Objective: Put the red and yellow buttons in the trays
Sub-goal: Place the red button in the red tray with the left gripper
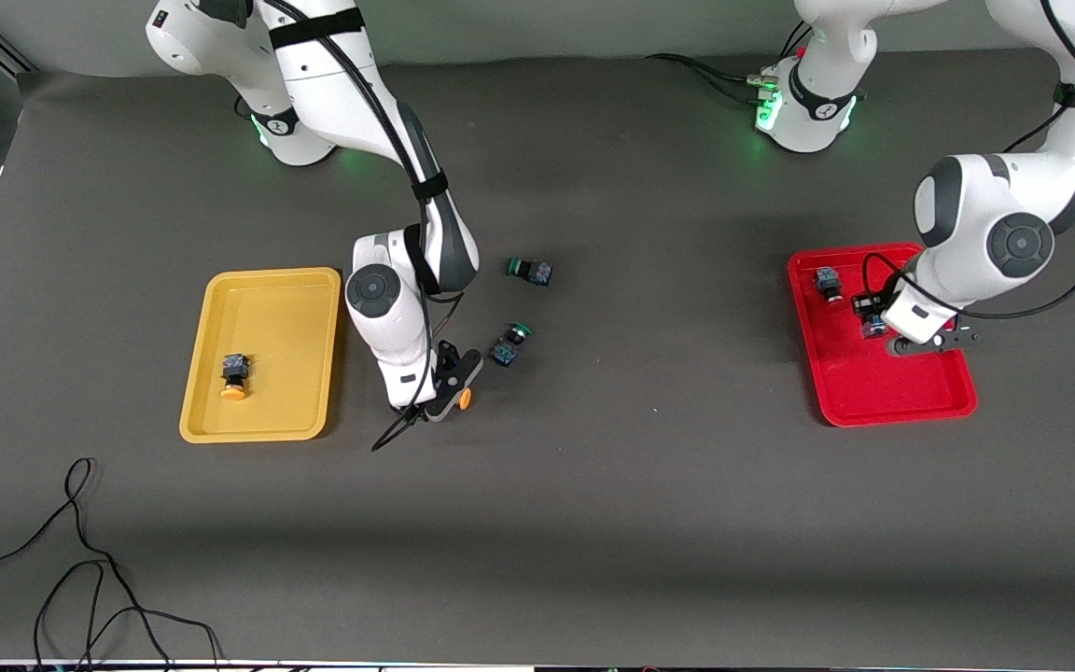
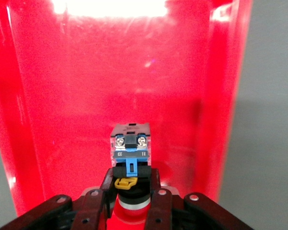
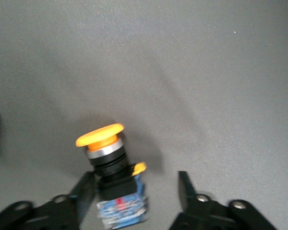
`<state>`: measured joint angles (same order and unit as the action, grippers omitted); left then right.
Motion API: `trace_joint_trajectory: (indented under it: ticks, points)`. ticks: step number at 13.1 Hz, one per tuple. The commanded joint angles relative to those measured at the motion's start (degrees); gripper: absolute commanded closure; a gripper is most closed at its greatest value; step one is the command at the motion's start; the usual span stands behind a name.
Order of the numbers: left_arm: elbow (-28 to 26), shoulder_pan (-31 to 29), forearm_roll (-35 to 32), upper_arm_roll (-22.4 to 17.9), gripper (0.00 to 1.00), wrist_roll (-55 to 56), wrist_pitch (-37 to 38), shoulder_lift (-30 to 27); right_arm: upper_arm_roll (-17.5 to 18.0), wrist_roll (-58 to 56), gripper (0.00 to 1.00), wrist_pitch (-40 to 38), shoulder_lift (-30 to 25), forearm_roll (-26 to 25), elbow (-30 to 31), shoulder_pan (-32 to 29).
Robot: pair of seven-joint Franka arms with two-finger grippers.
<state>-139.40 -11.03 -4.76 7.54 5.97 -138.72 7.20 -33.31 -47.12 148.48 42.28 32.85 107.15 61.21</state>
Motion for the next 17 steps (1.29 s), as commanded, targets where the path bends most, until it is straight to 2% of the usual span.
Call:
trace_joint_trajectory:
  ticks: [1, 2, 5, 7, 8, 9, 10, 13, 15, 17]
  points:
    - [-4.6, -3.8, -4.2, 0.7, 1.00, -2.4, -8.3, 1.7, 0.7, -2.3, 0.61, 0.7, 0.2, 3.4, -0.1, -0.7]
    - [-4.4, -4.5, -6.3, 0.7, 1.00, -2.4, -8.6, 2.4, 0.7, -2.3, 0.69, 0.6, 0.2, 3.8, -0.1, -0.7]
    - [-4.2, -4.9, -7.5, 0.8, 1.00, -2.4, -8.1, 2.4, 0.6, -1.6, 0.78, -0.6, -1.0, 3.9, -0.4, -1.1]
    - [-4.2, -4.9, -7.5, 0.8, 1.00, -2.4, -7.7, 2.2, -0.2, -0.5, 0.82, -8.6, -4.1, 3.8, -1.9, -1.1]
    - [-4.0, -4.8, -7.5, 0.8, 0.67, -2.4, -7.6, 2.2, -1.9, 1.1, 0.84, -12.2, -5.8, 3.5, -2.6, -0.7]
    - [-3.4, -4.9, -7.5, 0.8, 0.01, -2.5, -7.4, 2.1, -3.7, 3.3, 0.84, -15.6, -7.0, 3.0, -3.1, 0.0]
    - [-2.5, -4.8, -7.5, 0.9, 0.00, -2.5, -5.5, 1.6, -5.3, 5.6, 0.85, -18.8, -8.4, 2.8, -3.5, 1.1]
    - [6.2, -4.4, -7.5, 1.3, 0.00, -2.4, 8.9, 0.1, -13.8, 14.4, 0.88, -26.9, -12.1, -2.4, -3.9, 4.1]
    - [10.5, -4.2, -7.0, 1.6, 0.00, -2.5, 15.3, -1.8, -20.9, 16.5, 0.88, -33.7, -13.4, -2.6, -3.1, 4.2]
    - [14.7, -3.7, -5.8, 2.3, 0.00, -2.8, 20.7, -4.8, -27.8, 16.4, 0.88, -34.5, -13.0, -2.6, 0.7, 4.1]
